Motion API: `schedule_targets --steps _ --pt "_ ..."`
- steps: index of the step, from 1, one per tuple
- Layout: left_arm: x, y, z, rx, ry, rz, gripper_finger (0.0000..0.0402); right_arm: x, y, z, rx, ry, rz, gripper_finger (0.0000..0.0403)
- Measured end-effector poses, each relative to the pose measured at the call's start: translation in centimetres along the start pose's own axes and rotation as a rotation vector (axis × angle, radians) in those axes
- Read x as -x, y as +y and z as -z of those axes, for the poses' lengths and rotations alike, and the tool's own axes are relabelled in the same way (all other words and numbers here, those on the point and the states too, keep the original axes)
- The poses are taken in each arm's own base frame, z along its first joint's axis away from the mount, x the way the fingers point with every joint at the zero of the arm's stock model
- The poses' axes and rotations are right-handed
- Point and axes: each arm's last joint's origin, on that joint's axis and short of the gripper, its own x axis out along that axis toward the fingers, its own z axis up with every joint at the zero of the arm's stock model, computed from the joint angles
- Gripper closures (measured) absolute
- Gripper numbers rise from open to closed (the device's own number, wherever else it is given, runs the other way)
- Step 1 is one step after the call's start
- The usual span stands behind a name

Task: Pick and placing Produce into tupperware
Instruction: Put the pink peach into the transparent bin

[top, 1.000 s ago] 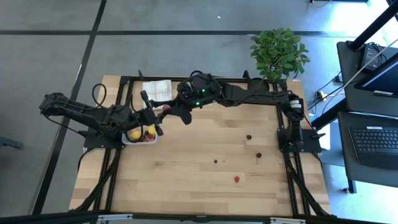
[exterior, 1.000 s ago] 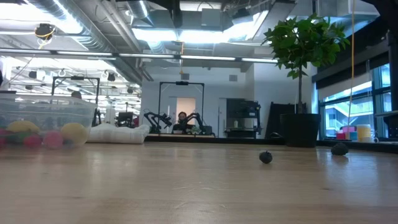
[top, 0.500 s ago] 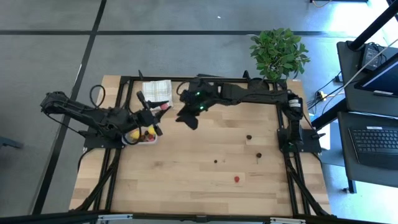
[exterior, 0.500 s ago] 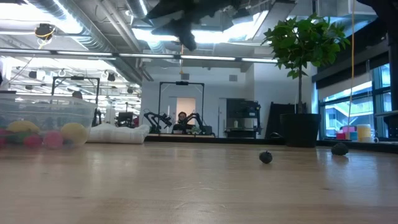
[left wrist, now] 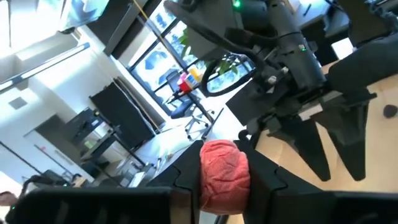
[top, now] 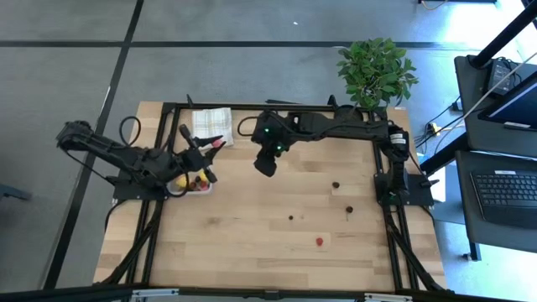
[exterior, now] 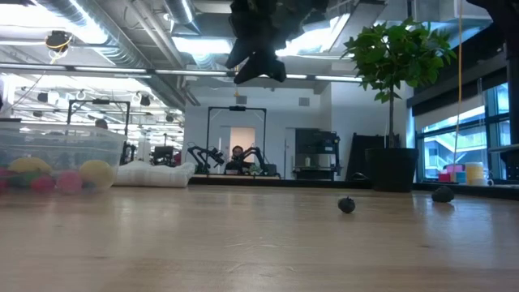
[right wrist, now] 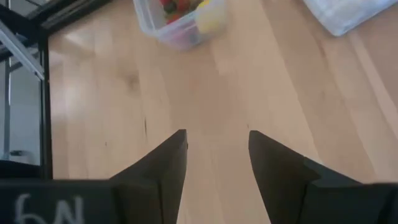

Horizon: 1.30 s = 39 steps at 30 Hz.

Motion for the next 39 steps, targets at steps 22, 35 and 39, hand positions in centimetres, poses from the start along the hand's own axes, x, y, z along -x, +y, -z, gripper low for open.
schedule_targets --steps 22,35,39 --pt "2.9 -1.1 2.7 0.291 0.161 0.082 0.0335 0.0 0.0 0.0 0.038 0.006 0.004 0.0228" --pt "3.8 -1.8 5.4 0.41 0.369 0.296 0.0343 0.1 0.0 0.0 0.041 0.003 0.004 0.0228" --pt "4.3 -1.9 6.5 0.453 0.493 0.35 0.0331 0.1 0.0 0.0 0.042 0.001 0.003 0.0228"
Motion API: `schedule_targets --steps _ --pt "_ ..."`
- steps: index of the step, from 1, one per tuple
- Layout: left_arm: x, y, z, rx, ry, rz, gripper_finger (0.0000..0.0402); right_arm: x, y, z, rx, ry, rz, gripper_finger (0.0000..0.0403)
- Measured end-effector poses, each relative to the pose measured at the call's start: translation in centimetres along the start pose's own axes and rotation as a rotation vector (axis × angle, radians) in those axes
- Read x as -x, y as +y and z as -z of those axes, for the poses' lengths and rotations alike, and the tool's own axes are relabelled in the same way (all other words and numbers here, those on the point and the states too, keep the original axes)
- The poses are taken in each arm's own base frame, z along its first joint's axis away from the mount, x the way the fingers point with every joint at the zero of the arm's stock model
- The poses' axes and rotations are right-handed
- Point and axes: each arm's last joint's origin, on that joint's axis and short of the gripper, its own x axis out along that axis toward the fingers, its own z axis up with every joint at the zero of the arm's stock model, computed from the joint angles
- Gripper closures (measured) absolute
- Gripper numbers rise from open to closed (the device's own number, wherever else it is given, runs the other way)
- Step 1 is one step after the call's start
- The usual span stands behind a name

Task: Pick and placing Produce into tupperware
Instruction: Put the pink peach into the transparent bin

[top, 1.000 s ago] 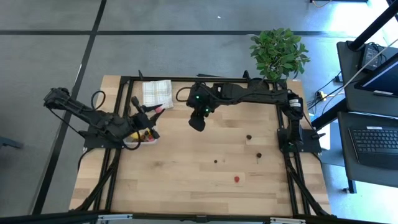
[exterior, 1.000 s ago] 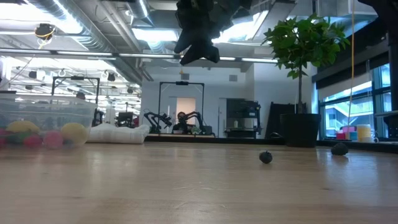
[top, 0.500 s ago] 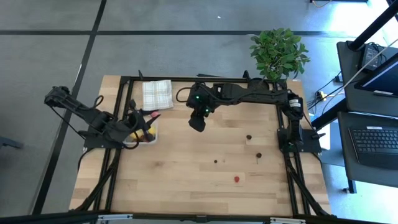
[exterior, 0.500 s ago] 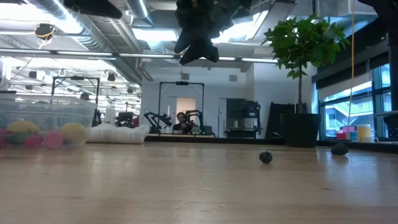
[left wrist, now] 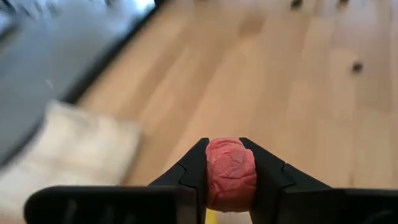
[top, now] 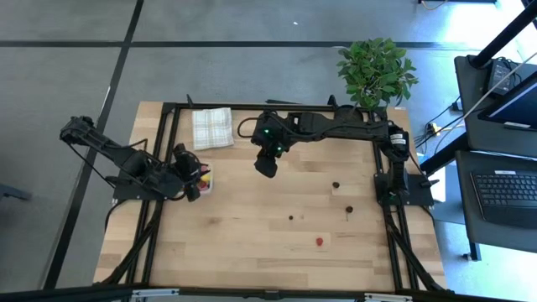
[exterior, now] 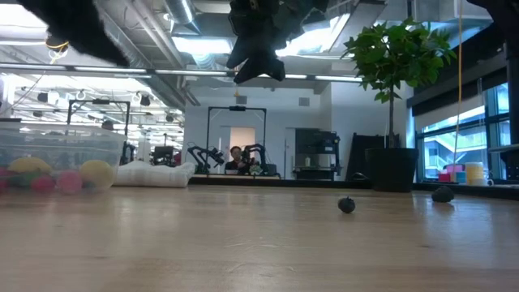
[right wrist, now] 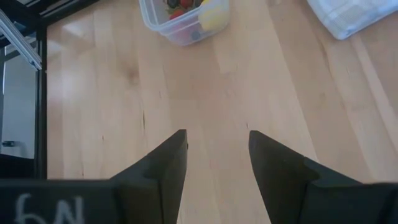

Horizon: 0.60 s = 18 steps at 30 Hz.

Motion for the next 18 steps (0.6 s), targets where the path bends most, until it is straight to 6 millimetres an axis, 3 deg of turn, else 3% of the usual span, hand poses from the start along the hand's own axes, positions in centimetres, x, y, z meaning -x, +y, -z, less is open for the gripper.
schedule_targets --steps 11,18 --pt "0.2 0.8 2.4 0.127 0.339 0.051 0.0342 0.0 0.1 -0.5 0.029 -0.051 -0.01 0.0228" --pt "0.5 1.2 3.2 0.204 0.488 0.042 0.0327 0.0 0.1 -0.7 0.047 -0.079 0.013 0.0228"
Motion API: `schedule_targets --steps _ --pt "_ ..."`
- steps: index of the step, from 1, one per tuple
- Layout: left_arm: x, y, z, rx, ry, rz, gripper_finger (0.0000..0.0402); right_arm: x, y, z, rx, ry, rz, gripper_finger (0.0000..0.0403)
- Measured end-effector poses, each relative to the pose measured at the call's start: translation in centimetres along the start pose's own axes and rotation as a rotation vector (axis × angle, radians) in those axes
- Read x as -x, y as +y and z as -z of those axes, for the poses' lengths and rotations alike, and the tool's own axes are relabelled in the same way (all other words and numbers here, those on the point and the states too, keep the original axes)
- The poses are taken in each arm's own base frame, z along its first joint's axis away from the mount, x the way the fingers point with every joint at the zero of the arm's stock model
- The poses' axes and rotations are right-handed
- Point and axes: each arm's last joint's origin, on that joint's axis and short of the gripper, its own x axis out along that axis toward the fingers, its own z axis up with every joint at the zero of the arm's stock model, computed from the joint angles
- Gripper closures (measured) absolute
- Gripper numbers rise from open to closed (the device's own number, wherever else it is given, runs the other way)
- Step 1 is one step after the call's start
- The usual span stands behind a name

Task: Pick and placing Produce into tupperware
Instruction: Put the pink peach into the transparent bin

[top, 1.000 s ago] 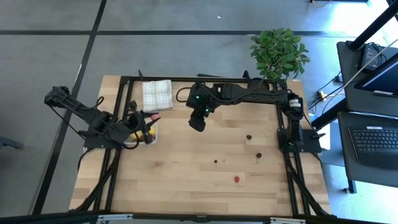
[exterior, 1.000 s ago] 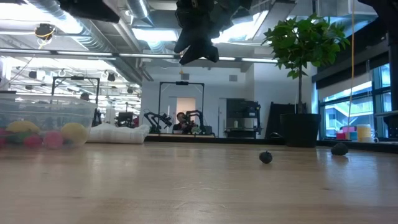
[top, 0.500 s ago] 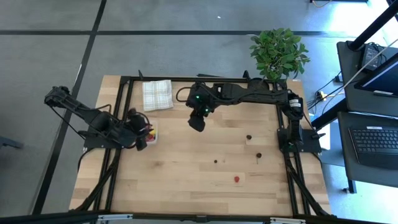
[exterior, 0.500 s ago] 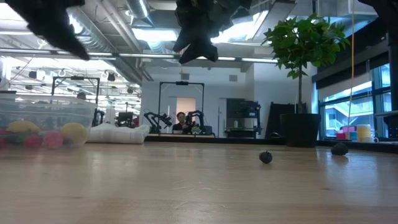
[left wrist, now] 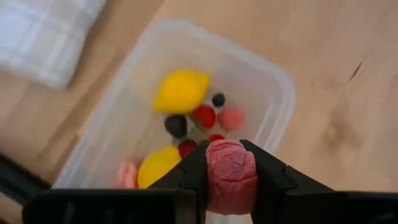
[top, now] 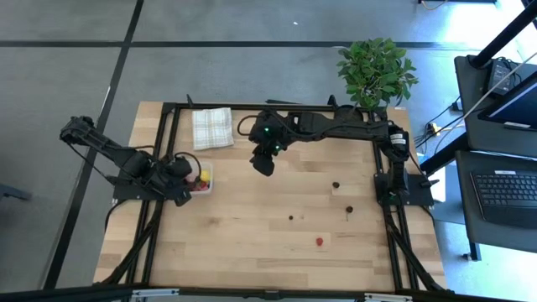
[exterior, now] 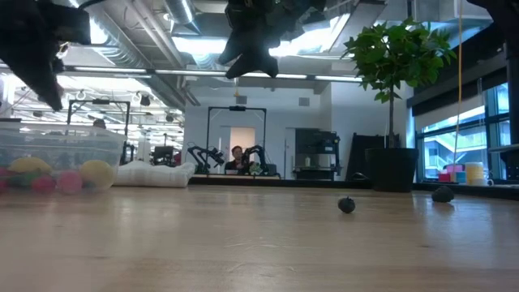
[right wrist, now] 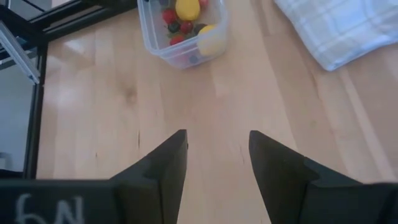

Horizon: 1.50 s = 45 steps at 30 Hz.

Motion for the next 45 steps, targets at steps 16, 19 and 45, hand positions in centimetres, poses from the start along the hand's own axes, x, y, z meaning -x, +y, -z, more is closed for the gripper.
schedule_targets --steps 16,19,45 --pt "-0.9 -0.1 0.4 0.14 0.139 -0.102 0.0328 0.0 0.0 -0.1 0.028 -0.008 0.005 0.0228" --pt "-1.4 -0.3 0.2 0.152 0.169 -0.129 0.0335 0.0 0.0 -0.1 0.028 -0.008 0.005 0.0228" --pt "-5.5 -1.2 -2.7 0.398 0.195 -0.235 0.0318 0.0 0.0 0.1 0.022 0.009 0.008 0.0228"
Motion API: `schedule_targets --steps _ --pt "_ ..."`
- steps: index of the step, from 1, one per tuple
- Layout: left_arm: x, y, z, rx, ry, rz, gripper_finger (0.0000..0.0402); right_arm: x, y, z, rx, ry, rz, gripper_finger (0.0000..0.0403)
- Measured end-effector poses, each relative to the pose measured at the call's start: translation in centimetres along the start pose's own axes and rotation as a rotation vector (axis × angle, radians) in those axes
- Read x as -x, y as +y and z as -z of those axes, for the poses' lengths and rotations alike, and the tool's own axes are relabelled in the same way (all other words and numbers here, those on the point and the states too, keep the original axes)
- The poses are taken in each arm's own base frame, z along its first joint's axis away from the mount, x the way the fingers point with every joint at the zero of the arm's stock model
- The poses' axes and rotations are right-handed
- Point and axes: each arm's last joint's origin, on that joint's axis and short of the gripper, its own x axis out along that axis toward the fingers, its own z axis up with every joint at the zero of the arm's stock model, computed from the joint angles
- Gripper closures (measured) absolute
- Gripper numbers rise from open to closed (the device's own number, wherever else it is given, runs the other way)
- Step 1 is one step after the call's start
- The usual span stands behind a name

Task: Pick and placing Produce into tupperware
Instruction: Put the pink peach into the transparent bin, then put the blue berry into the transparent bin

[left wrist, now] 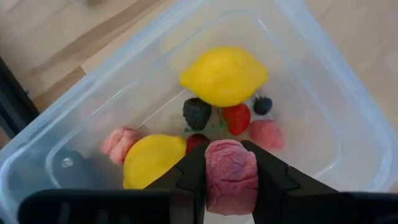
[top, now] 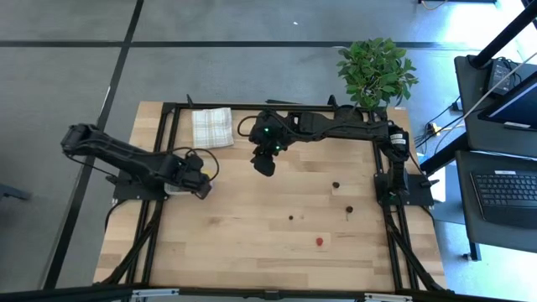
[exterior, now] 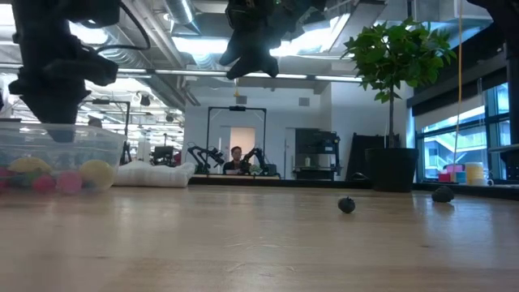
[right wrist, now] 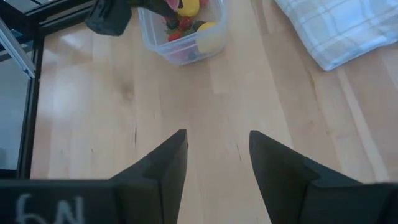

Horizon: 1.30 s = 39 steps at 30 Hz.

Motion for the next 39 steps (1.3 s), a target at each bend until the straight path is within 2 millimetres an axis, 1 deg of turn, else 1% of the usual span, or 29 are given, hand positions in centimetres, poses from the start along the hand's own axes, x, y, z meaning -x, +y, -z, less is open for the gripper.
schedule_targets --steps 3,10,13,19,26,33,36,39 --pt "-0.5 -0.4 -0.3 0.015 -0.001 0.0 0.0315 0.0 0.0 0.0 0.021 0.0 0.0 0.0228" --pt "-1.5 -1.3 -0.9 0.045 0.004 -0.012 0.0333 0.0 0.0 0.0 0.028 -0.001 0.0 0.0228" --pt "-1.9 -1.4 -1.0 0.053 0.024 -0.018 0.0334 0.0 0.0 0.0 0.051 0.0 0.0 0.0228" --pt "-2.0 -1.4 -1.2 0.064 0.028 -0.029 0.0305 0.0 0.0 0.0 0.065 0.001 0.0 0.0228" --pt "-2.0 -1.3 -1.2 0.064 0.028 -0.029 0.028 0.0 0.0 0.0 0.076 0.002 0.0 0.0228" --pt "-1.9 -1.3 -1.2 0.064 0.026 -0.025 0.0284 0.0 0.0 0.0 0.105 0.004 0.0 0.0228" --pt "-1.5 -1.3 -1.3 0.066 0.018 -0.004 0.0291 0.2 0.0 0.0 0.123 0.017 0.001 0.0228" --pt "-0.2 -1.4 -1.7 0.062 -0.012 0.048 0.0297 0.6 0.2 -0.1 0.12 0.029 0.002 0.0228"
